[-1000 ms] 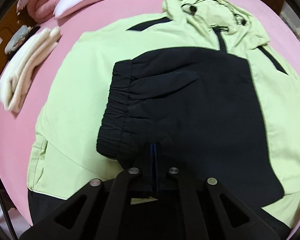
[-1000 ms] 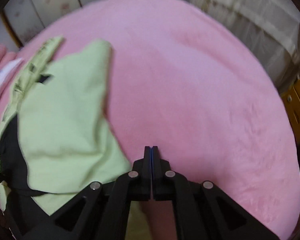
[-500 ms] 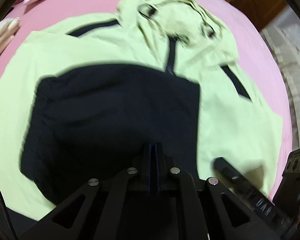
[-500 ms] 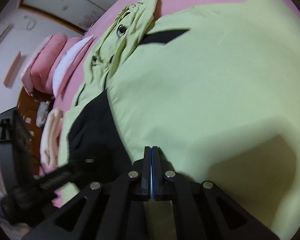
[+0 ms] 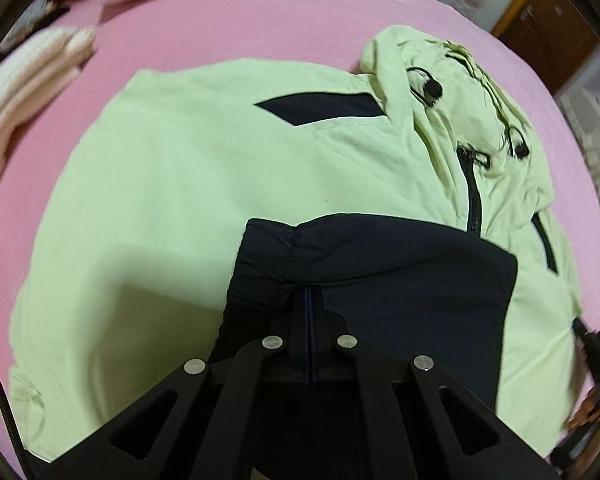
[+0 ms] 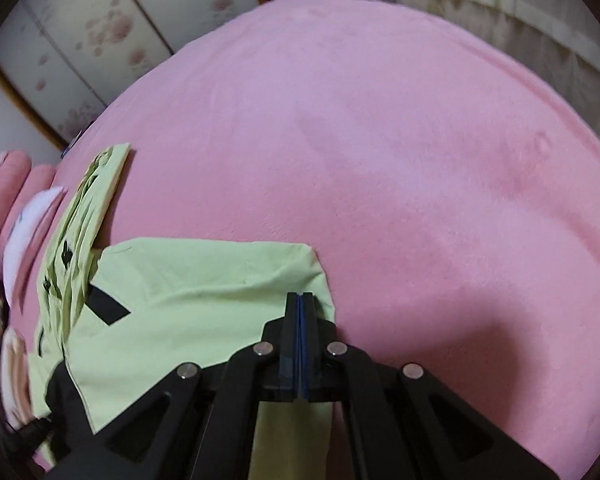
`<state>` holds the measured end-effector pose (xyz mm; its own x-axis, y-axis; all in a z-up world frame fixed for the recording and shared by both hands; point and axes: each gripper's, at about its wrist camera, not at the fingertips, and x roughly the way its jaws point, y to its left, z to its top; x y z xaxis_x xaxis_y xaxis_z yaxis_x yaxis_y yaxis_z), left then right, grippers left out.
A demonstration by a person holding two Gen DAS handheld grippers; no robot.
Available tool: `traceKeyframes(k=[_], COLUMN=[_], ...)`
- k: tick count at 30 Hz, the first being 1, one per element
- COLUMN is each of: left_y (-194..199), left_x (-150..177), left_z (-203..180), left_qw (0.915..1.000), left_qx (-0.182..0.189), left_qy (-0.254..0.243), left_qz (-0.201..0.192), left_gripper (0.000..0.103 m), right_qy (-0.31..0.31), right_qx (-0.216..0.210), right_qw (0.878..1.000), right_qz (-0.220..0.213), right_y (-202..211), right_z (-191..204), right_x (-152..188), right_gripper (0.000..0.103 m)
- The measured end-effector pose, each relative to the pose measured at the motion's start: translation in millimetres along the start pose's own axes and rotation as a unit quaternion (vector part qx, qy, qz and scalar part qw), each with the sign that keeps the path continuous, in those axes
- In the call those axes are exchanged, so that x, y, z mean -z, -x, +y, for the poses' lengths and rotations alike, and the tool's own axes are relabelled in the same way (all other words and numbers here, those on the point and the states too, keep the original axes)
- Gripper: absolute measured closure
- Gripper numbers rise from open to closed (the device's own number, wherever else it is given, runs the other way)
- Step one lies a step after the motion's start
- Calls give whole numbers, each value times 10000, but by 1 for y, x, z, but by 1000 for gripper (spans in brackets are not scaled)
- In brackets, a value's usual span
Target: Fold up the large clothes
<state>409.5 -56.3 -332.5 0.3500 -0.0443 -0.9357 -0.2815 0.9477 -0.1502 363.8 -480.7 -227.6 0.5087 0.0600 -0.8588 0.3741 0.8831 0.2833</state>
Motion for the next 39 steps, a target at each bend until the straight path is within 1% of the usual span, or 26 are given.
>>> traceKeyframes(k=[2, 4, 5, 6, 7, 8, 9, 10, 11, 12, 13, 14, 15, 17, 18, 20, 21, 23, 24, 25, 26, 29, 31, 35, 37, 39], left_y=[5, 7, 11, 14, 17, 22, 25, 30, 35, 39, 45, 51, 54, 63, 65, 66, 66, 68, 69, 69, 71, 82, 94, 112, 117, 120], left_x=[5, 4, 2, 2, 1, 3, 3, 4, 4, 6, 9, 13, 17, 28, 32, 40, 45, 53, 55, 57, 59, 62, 61, 52, 42, 27], left_z=[-5, 0, 5, 10, 18, 23, 26, 28, 27, 26, 25, 25, 23, 21, 20, 17, 16, 13, 11, 7, 2, -12, -20, -32, -39, -47], left_qw=[10000, 9997, 9992, 9983, 9962, 9945, 9938, 9940, 9953, 9961, 9968, 9973, 9976, 9983, 9980, 9960, 9942, 9908, 9893, 9877, 9853, 9813, 9809, 9801, 9792, 9792], left_qx=[-21, 17, 68, 202, 457, 612, 655, 595, 415, 267, 123, 39, -18, -102, -158, -259, -335, -401, -407, -422, -481, -662, -664, -452, -408, -236], left_qy=[39, 243, 398, 539, 719, 811, 848, 842, 785, 734, 667, 596, 527, 343, 232, 26, -51, -121, -163, -246, -422, -832, -977, -1174, -1259, -1279], left_qz=[-15, -1, -2, 36, 158, 250, 310, 355, 396, 411, 425, 438, 441, 458, 570, 859, 1021, 1285, 1393, 1485, 1584, 1604, 1546, 1534, 1535, 1559], left_gripper=[102, 102, 102, 102, 102, 101, 101, 99, 97, 86, 68, 57, 41, 40, 40, 40, 40, 40, 40, 40, 40, 37, 27, 26, 26, 25], right_qy=[127, 299, 298, 200, 10, -212, -348, -474, -558, -623, -657, -685, -700, -818, -869, -802, -613, -271, -93, 52, 236, 621, 701, 752, 861, 991], right_qx=[151, 645, 851, 978, 897, 727, 631, 519, 436, 363, 329, 303, 283, 183, 195, 307, 311, 215, 195, 219, 266, 217, 175, 141, 134, 160], right_qw=[9998, 9970, 9953, 9945, 9956, 9969, 9973, 9975, 9974, 9970, 9966, 9960, 9955, 9922, 9906, 9879, 9870, 9846, 9831, 9817, 9796, 9726, 9702, 9723, 9728, 9717], right_qz=[-99, -303, -349, -329, -278, -199, -109, 35, 161, 273, 364, 484, 578, 919, 1041, 1289, 1452, 1711, 1820, 1892, 1980, 2230, 2313, 2207, 2148, 2140], right_y=[4, 7, 7, 10, 12, 16, 14, 17, 19, 22, 26, 31, 35, 41, 40, 41, 41, 43, 41, 42, 43, 47, 53, 68, 70, 67], right_z=[4, 8, 6, 2, -1, -4, -2, 1, 5, 9, 11, 13, 19, 21, 25, 34, 44, 63, 78, 89, 103, 138, 153, 183, 202, 215], right_x=[1, 1, 1, 0, -3, -4, -6, -7, -5, -1, 4, 11, 19, 43, 51, 73, 85, 104, 108, 113, 119, 133, 136, 137, 134, 130], right_gripper=[103, 103, 103, 103, 100, 100, 100, 100, 100, 100, 100, 100, 100, 99, 98, 89, 86, 70, 66, 59, 55, 53, 51, 37, 37, 37])
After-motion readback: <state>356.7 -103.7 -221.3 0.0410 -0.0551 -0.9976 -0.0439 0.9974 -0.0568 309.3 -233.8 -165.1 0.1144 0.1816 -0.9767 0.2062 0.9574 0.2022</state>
